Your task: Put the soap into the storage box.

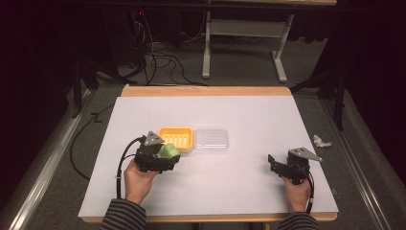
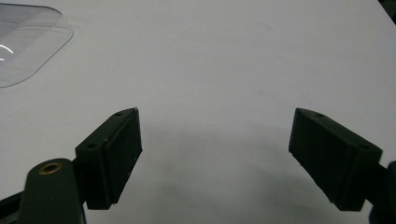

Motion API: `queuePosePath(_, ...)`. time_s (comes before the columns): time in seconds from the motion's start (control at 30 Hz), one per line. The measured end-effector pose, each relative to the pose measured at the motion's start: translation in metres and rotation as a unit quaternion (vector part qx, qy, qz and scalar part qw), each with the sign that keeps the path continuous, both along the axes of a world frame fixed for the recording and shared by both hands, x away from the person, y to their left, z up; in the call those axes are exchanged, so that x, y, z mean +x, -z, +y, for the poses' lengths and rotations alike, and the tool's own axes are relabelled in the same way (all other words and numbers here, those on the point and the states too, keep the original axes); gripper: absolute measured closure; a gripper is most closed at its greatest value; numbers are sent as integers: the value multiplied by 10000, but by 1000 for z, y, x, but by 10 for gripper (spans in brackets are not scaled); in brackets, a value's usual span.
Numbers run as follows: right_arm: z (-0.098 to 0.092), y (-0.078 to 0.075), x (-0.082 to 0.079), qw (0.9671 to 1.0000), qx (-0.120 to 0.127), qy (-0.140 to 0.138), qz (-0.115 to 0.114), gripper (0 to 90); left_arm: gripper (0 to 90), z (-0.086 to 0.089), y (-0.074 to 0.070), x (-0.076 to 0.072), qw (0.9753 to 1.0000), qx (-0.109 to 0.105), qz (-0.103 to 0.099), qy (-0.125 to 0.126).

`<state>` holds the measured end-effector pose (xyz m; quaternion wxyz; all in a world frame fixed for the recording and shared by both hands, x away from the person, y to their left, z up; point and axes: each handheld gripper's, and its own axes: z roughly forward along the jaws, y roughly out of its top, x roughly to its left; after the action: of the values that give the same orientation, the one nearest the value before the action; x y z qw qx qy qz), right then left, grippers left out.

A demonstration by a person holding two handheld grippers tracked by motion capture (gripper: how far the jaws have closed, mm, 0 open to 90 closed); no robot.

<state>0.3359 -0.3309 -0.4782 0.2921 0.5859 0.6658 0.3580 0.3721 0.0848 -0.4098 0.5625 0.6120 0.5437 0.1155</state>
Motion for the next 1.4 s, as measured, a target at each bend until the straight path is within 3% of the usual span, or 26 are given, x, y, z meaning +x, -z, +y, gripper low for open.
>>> queuePosePath(0.77,0,0,0,10000,3,-4,4,176,259,6,-17,27,9997,-92,-38,-217)
queuePosePath(1.4,-1,0,0,10000,23,8,-29,176,258,-2,-8,42,9994,-7,10,-351)
